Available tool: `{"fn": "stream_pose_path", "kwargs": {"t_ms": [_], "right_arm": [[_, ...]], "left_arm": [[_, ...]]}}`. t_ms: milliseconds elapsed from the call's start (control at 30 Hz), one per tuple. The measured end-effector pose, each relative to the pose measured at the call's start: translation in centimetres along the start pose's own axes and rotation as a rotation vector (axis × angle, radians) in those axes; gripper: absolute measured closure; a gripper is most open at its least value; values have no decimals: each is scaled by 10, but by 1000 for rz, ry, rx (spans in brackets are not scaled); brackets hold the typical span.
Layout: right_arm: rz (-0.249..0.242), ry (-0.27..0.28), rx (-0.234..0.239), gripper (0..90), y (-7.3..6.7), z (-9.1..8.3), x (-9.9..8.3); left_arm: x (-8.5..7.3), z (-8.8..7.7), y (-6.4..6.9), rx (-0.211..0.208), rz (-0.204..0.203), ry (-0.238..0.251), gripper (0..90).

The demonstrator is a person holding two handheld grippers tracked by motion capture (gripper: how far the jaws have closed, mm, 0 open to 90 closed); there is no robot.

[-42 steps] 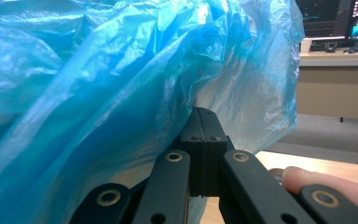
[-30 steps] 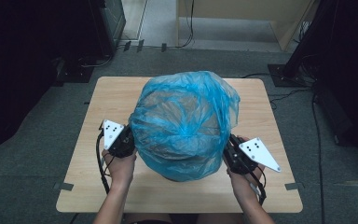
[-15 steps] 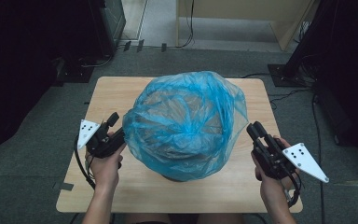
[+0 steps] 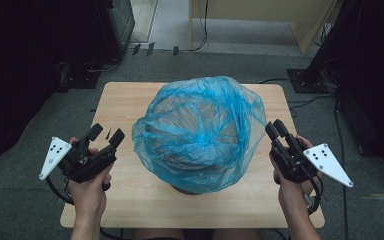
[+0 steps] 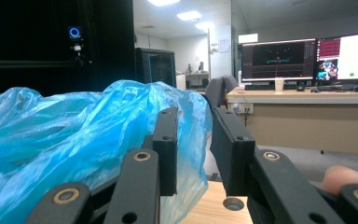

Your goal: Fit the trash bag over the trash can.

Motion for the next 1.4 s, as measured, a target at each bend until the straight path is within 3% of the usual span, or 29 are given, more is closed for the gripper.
{"fn": "stream_pose_path", "kwargs": {"t_ms": [233, 333, 633, 767, 933, 1033, 1167, 1233, 1400], "right_arm": [[2, -7, 8, 709, -7, 9, 2], [8, -16, 8, 708, -9, 13, 1], [-11, -75, 40, 703, -22, 25, -11], [-13, -100, 56, 704, -28, 27, -22], [3, -131, 69, 768, -34, 30, -38], [3, -154, 72, 824, -38, 32, -47], [16, -164, 83, 814, -41, 30, -56], [44, -118, 105, 781, -39, 24, -54], [56, 15, 133, 720, -29, 0, -29]], "left_arm": [[-12, -9, 32, -89, 25, -18, 214], [-22, -8, 40, -114, 31, -48, 214], [-53, 9, 34, -105, -9, -124, 224], [-64, 13, 34, -124, 35, -115, 521], [-73, 20, 32, -84, 62, -117, 754], [-77, 26, 28, -48, 72, -131, 808], [-82, 37, 21, 7, 94, -149, 828], [-84, 46, 16, 41, 115, -163, 831], [-78, 71, 2, 109, 100, -173, 832]]}}
Point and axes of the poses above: each handheld gripper's, and its own axes: z roughly forward along the jaws, x roughly out of its top, y roughly to its right, the point moved 2 cm from there along z, roughly forward along the jaws, and after that the axes turned 9 degrees about -z, right-handed, at the moved point
